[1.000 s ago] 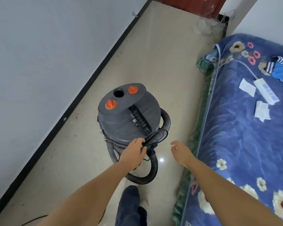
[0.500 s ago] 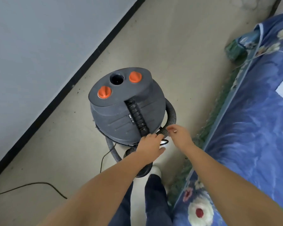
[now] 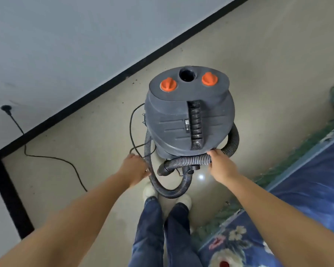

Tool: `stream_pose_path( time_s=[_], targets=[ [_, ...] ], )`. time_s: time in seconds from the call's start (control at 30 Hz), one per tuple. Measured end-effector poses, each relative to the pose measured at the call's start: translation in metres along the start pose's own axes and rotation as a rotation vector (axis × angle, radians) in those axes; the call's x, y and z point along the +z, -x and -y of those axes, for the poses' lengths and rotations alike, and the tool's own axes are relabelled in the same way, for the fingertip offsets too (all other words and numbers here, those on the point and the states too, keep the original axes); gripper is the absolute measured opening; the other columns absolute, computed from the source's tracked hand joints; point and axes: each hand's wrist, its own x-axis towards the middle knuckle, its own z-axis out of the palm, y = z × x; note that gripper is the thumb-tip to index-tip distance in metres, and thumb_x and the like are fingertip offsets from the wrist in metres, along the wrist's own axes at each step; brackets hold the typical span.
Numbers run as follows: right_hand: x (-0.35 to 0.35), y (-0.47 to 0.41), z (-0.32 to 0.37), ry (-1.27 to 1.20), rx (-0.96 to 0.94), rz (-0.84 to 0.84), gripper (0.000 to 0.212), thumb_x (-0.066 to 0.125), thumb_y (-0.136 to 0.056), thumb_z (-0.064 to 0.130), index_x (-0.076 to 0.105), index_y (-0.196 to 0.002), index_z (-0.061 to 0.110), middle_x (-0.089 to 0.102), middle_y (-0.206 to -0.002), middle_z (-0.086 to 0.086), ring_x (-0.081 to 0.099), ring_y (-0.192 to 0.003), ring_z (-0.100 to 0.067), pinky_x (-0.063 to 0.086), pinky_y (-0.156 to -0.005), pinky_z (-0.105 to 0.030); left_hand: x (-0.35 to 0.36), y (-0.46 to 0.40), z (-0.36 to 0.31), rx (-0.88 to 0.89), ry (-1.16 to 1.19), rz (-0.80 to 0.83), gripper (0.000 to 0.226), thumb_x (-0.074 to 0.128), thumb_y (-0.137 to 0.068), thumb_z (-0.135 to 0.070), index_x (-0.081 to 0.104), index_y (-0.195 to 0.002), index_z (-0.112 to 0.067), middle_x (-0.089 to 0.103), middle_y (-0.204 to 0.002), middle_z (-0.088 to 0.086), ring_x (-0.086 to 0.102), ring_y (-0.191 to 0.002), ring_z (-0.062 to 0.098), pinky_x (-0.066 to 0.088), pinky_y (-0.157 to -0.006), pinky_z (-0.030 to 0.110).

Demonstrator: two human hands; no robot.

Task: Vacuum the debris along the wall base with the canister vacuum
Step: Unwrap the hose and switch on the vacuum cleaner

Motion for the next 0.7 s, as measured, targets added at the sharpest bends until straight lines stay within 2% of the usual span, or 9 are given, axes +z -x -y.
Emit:
stream_pose_path(
  time_s=[0.1, 0.17, 0.27, 0.37, 0.47, 0.57, 0.63, 0.7],
  targets=[
    [0.010, 0.000, 0.005, 0.225, 0.035, -0.035, 0.047, 0.051, -0.095, 0.017, 0.035, -0.139, 0.014, 0.044, -0.139, -0.005, 0.049, -0.121, -0.027, 0.047, -0.086, -0.041, 0.011, -0.015, 0.017, -0.127, -0.039, 0.000, 0.031, 0.038, -0.100, -0.025, 0.054, -0.126, -0.019, 0.057, -0.127, 0.005, 0.045, -0.126, 0.025, 0.015, -0.117, 0.043],
    [0.018, 0.001, 0.007, 0.264, 0.061, -0.043, 0.055, 0.052, -0.095, 0.018, 0.026, -0.144, 0.014, 0.038, -0.145, -0.005, 0.048, -0.124, -0.026, 0.045, -0.087, -0.040, 0.020, -0.024, 0.023, -0.207, -0.035, 0.043, 0.034, 0.039, -0.098, -0.016, 0.052, -0.129, -0.015, 0.054, -0.130, 0.007, 0.043, -0.129, 0.025, 0.010, -0.119, 0.047],
    [0.024, -0.001, 0.009, 0.315, 0.079, -0.071, 0.059, 0.053, -0.095, 0.019, 0.022, -0.145, 0.011, 0.036, -0.147, -0.006, 0.050, -0.122, -0.024, 0.045, -0.086, -0.037, 0.030, -0.031, 0.016, -0.227, 0.043, 0.066, 0.037, 0.040, -0.096, -0.017, 0.048, -0.133, -0.015, 0.051, -0.133, 0.008, 0.042, -0.129, 0.026, 0.020, -0.117, 0.045],
    [0.023, -0.005, 0.009, 0.390, 0.064, -0.122, 0.047, 0.052, -0.095, 0.019, 0.034, -0.137, 0.010, 0.044, -0.137, -0.006, 0.055, -0.112, -0.025, 0.046, -0.079, -0.035, 0.036, -0.040, -0.010, -0.145, 0.325, 0.011, 0.040, 0.043, -0.096, -0.019, 0.046, -0.136, -0.016, 0.051, -0.134, 0.007, 0.048, -0.123, 0.027, 0.042, -0.101, 0.041],
    [0.017, -0.007, 0.004, 0.413, 0.015, -0.143, 0.039, 0.055, -0.094, 0.026, 0.044, -0.130, 0.013, 0.050, -0.130, -0.004, 0.057, -0.107, -0.027, 0.046, -0.078, -0.037, 0.032, -0.046, -0.044, 0.021, 0.533, -0.020, 0.054, 0.046, -0.096, -0.019, 0.031, -0.148, -0.019, 0.038, -0.149, 0.004, 0.039, -0.134, 0.027, 0.040, -0.104, 0.041],
    [0.009, -0.006, -0.003, 0.456, -0.059, -0.148, 0.044, 0.057, -0.092, 0.037, 0.047, -0.129, 0.016, 0.054, -0.126, -0.001, 0.059, -0.106, -0.025, 0.046, -0.079, -0.035, 0.029, -0.058, -0.068, 0.053, 0.625, -0.020, 0.071, 0.055, -0.093, -0.020, 0.017, -0.153, -0.017, 0.026, -0.156, 0.005, 0.034, -0.138, 0.027, 0.038, -0.106, 0.040],
    [0.006, -0.006, -0.004, 0.472, -0.102, -0.184, 0.044, 0.062, -0.089, 0.038, 0.053, -0.126, 0.015, 0.059, -0.119, -0.002, 0.061, -0.102, -0.026, 0.047, -0.078, -0.035, 0.033, -0.069, -0.075, 0.014, 0.722, -0.019, 0.074, 0.060, -0.090, -0.023, 0.018, -0.151, -0.014, 0.033, -0.151, 0.009, 0.043, -0.130, 0.030, 0.041, -0.101, 0.041],
    [0.006, -0.003, -0.004, 0.484, -0.159, -0.217, 0.045, 0.080, -0.073, 0.034, 0.065, -0.109, 0.011, 0.066, -0.099, -0.004, 0.066, -0.083, -0.026, 0.050, -0.065, -0.034, 0.039, -0.077, -0.080, -0.017, 0.800, -0.049, 0.067, 0.063, -0.088, -0.026, 0.028, -0.143, -0.011, 0.046, -0.137, 0.012, 0.052, -0.116, 0.031, 0.045, -0.093, 0.040]
  ],
)
